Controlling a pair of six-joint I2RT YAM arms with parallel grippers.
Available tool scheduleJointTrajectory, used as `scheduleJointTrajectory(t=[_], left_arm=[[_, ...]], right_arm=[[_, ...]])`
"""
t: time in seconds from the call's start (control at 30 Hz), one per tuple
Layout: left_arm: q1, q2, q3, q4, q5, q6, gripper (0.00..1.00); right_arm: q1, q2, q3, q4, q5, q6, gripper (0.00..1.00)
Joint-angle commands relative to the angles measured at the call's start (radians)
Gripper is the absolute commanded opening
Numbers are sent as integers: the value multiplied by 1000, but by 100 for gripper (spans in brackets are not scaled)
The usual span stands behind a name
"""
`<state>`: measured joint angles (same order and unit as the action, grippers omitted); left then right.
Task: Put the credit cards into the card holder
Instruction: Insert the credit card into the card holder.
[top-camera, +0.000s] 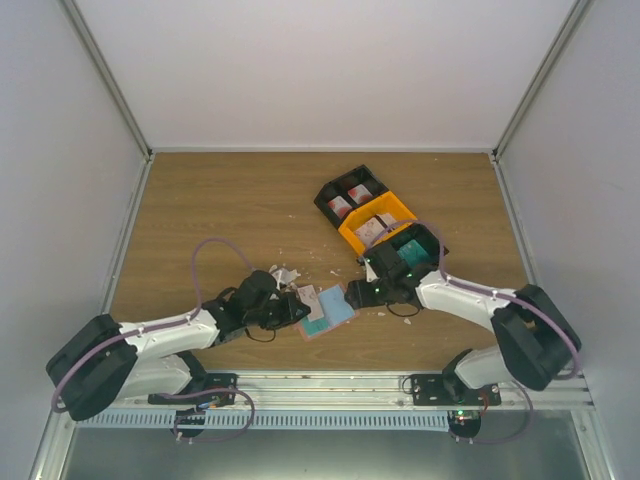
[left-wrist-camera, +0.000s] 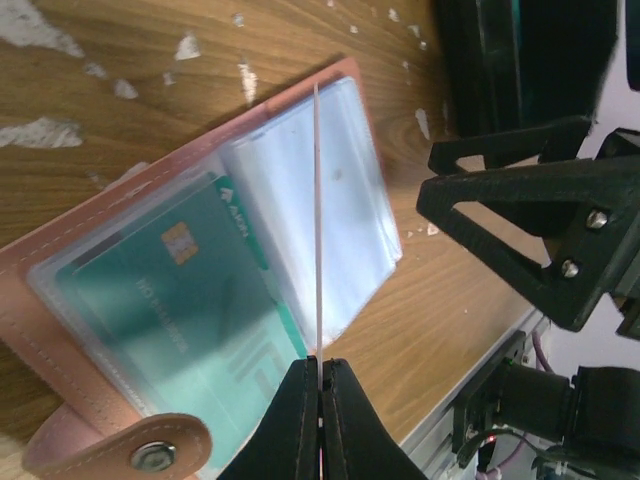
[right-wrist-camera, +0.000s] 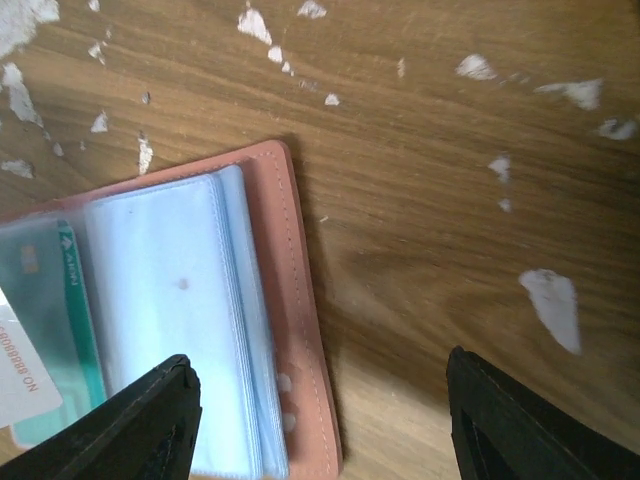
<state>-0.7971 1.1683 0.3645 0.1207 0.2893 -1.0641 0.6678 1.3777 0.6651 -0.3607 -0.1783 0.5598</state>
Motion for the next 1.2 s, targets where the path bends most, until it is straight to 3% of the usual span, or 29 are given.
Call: scheduleJointTrajectory(t=[0.0,0.3,0.63,0.9,1.17], left_arm=[[-17,12,-42,85,-66,-85,0],[-25,46,-90,175,-22,-128,0],[-26,40,-135,235,-17,-162,0],[-27,-70,-173,202,-30,-191,0],[-20,-100,-144,192,-38,-168,0]], right_arm=[[40,79,16,86,-1,-9,67],[104,129,-8,45,-13,51,43],[221,139,-21,-13,39,235,29],[225,153,-26,-27,101,274,26],[247,158,-17,-34,63,287,22]])
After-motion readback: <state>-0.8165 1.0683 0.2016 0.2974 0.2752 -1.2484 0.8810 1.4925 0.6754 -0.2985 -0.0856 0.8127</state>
